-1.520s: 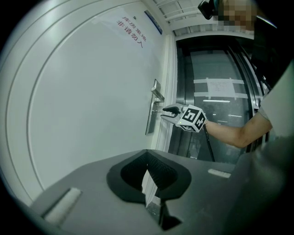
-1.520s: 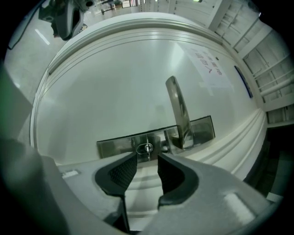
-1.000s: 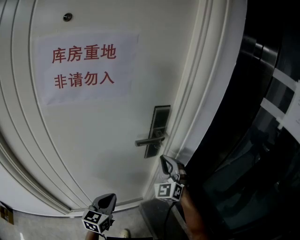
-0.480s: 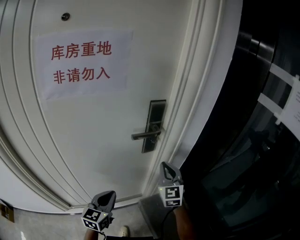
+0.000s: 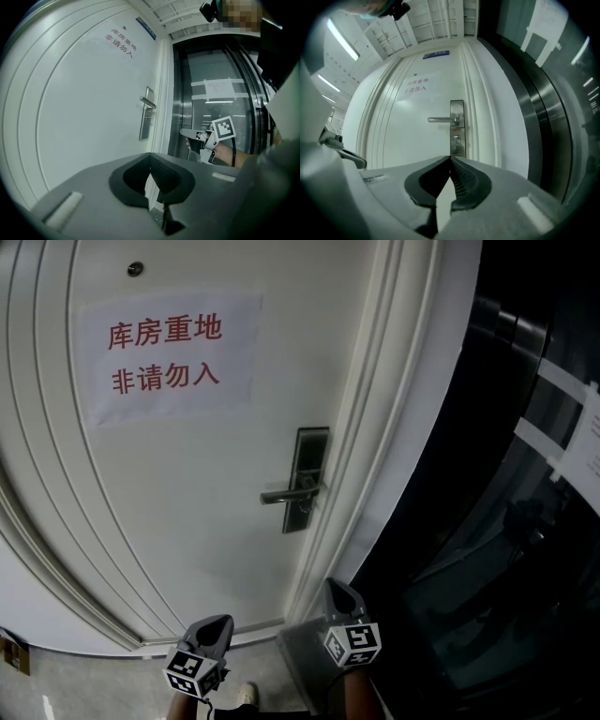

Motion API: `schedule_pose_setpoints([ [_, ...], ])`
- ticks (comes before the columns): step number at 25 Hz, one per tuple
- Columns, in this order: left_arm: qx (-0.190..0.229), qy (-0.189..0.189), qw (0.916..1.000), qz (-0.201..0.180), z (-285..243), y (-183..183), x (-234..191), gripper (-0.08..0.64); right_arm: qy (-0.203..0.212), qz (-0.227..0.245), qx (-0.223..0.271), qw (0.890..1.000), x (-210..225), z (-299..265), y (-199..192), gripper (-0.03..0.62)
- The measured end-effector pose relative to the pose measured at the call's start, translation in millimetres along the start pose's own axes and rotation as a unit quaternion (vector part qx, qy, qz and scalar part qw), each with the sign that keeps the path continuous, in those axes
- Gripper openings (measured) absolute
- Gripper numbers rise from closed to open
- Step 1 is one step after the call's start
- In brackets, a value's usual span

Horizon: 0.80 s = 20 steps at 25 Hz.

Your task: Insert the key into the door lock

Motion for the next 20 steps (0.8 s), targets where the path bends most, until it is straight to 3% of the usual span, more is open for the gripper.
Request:
schedule_pose_setpoints([
  [9,0.005,0.001,1.0000,-0.002,10.8,-2.0,19.7,0.003,0.031,-0.019,-0.011,0.999,-20.4,41.6,-11.5,0.002],
  [20,0.007,-0.003,1.0000,-0.005,33.1,-6.2,43.2,0.003,0.031,-0.039,-0.015,0.999,-34.5,95.0,-27.5,0.002],
])
Point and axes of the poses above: the fingertips, and each gripper's own axes: z backward along the fingers, x to its right, y out of its top, the point moved 4 cm from there along z, backward along the fingers, and after that the axes turned 4 degrees about x, right-handed, at the moved point
